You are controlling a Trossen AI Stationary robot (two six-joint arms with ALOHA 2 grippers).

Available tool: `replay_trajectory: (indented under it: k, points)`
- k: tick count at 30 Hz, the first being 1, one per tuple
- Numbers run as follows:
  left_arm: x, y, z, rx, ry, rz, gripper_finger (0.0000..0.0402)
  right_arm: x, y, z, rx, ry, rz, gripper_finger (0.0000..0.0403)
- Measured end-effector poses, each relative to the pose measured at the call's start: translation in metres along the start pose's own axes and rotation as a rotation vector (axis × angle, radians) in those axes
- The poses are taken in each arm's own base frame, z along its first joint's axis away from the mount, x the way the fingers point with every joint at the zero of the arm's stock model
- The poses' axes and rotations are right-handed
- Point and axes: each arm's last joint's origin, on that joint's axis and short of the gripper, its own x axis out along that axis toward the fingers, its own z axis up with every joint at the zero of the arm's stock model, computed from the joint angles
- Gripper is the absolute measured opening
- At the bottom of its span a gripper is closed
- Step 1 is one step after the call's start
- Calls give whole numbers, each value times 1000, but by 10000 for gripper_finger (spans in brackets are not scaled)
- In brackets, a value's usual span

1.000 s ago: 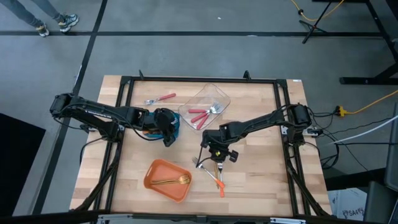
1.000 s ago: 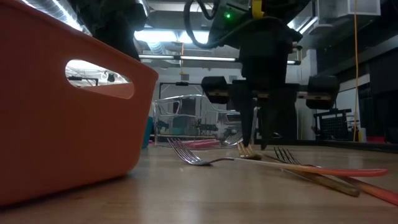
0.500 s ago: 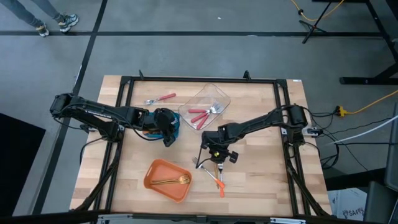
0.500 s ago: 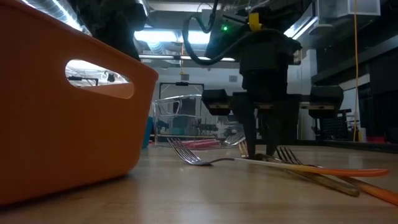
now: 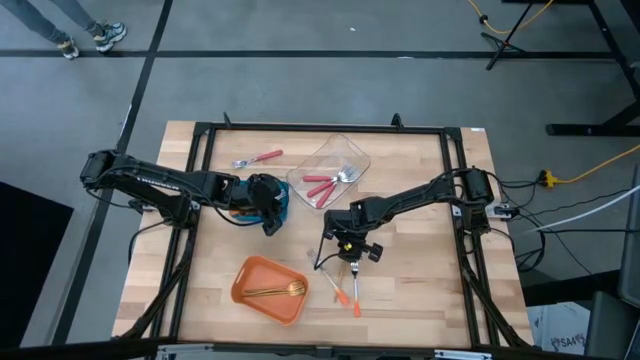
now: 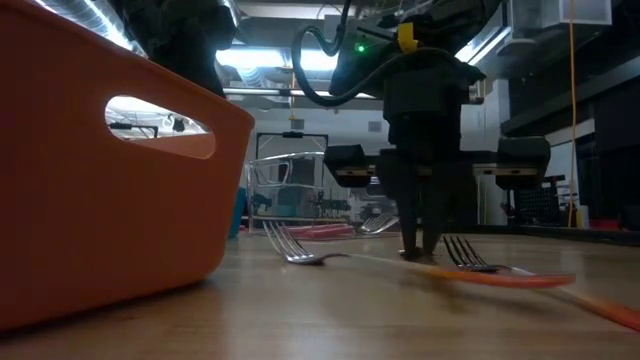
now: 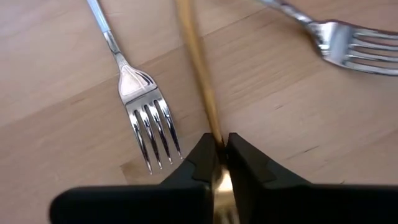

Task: Sort silverware by color (type)
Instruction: Put the gold fork into the orange bin

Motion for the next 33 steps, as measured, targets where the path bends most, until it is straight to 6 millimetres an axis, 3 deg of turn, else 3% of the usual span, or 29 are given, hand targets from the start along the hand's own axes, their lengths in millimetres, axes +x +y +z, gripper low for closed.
replay_trajectory:
  k: [5, 16, 33]
  points:
    - [0, 0, 0, 0, 0, 0, 82, 0, 0, 0, 2, 3, -1, 4]
    - [0, 0, 0, 0, 0, 0, 82, -3, 1, 0, 7, 28, -10, 2]
    - [0, -1, 1, -3, -8, -6, 82, -41, 0, 13, 46, 244, 3, 1]
